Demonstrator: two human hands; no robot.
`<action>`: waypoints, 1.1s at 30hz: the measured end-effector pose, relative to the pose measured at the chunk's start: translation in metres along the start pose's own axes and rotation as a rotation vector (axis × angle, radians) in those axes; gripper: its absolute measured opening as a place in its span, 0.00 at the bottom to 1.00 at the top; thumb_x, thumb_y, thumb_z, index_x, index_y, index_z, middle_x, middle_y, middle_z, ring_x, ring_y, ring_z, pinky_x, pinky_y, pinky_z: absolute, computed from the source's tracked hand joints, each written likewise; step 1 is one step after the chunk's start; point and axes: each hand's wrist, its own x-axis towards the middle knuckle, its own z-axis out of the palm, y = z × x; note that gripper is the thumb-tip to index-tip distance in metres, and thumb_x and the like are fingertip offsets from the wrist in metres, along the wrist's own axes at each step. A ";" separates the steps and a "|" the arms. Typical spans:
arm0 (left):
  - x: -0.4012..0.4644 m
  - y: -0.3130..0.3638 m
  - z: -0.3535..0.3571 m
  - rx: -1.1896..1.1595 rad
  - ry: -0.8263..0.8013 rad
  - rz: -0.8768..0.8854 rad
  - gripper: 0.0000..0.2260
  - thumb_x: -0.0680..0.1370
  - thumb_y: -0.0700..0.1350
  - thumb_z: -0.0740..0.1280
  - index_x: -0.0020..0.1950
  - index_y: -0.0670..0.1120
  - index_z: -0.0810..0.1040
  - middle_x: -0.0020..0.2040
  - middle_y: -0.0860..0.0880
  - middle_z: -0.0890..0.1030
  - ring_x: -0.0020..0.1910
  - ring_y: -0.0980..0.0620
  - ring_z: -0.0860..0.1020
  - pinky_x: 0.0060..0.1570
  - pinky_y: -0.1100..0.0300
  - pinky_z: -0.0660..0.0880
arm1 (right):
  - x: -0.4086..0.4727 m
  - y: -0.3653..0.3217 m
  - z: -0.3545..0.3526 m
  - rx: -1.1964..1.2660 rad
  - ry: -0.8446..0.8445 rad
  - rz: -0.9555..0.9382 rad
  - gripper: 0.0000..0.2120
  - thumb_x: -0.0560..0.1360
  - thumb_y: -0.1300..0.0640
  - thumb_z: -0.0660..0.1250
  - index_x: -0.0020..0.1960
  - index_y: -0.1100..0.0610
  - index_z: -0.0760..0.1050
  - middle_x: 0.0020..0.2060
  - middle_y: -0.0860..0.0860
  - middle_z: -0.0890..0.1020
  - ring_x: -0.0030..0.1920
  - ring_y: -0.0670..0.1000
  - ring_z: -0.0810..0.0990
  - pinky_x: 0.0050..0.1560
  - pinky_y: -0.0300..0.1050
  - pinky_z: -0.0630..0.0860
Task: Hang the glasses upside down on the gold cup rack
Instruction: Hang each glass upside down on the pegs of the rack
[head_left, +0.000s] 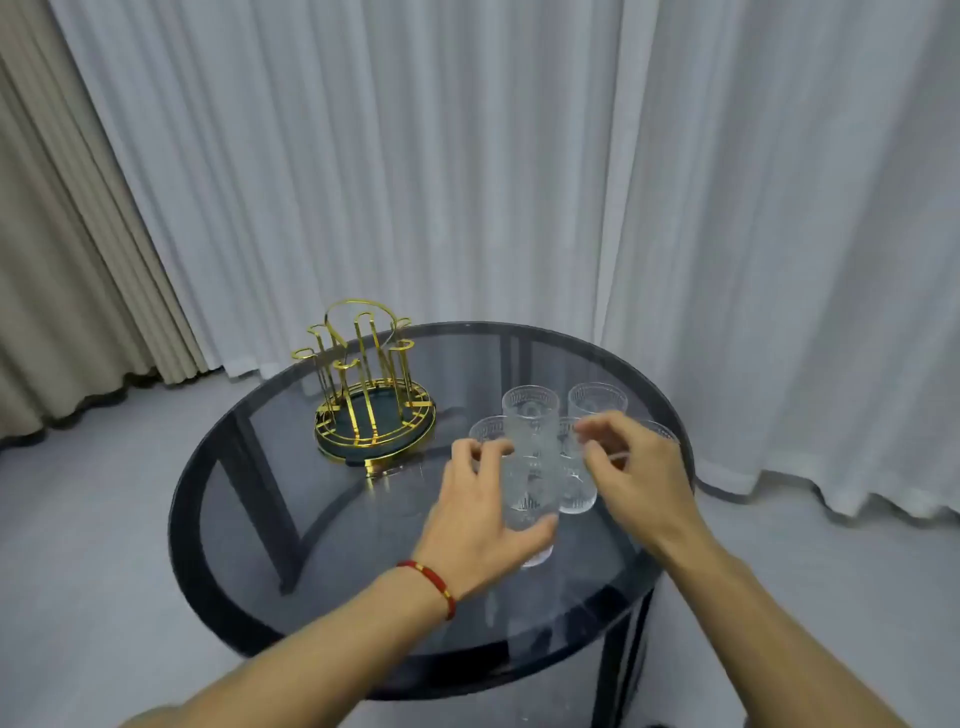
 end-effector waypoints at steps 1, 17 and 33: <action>-0.003 0.005 0.007 -0.016 -0.007 -0.046 0.36 0.68 0.64 0.71 0.71 0.52 0.63 0.62 0.51 0.63 0.61 0.48 0.71 0.59 0.52 0.77 | -0.006 0.006 0.001 0.055 0.010 0.051 0.10 0.78 0.61 0.69 0.50 0.46 0.84 0.44 0.40 0.87 0.44 0.40 0.85 0.46 0.31 0.80; 0.024 -0.015 -0.061 -0.542 0.365 -0.138 0.35 0.64 0.57 0.78 0.68 0.61 0.69 0.55 0.56 0.78 0.58 0.61 0.76 0.58 0.66 0.73 | 0.009 -0.036 0.026 0.368 -0.329 -0.001 0.20 0.82 0.48 0.68 0.73 0.38 0.75 0.70 0.37 0.79 0.67 0.36 0.78 0.67 0.41 0.77; 0.047 -0.173 -0.026 0.330 0.162 -0.322 0.25 0.75 0.61 0.60 0.71 0.56 0.70 0.70 0.52 0.73 0.73 0.46 0.67 0.72 0.45 0.66 | 0.207 -0.066 0.090 0.275 -0.106 0.211 0.37 0.67 0.34 0.72 0.71 0.49 0.72 0.66 0.53 0.79 0.61 0.55 0.83 0.62 0.64 0.82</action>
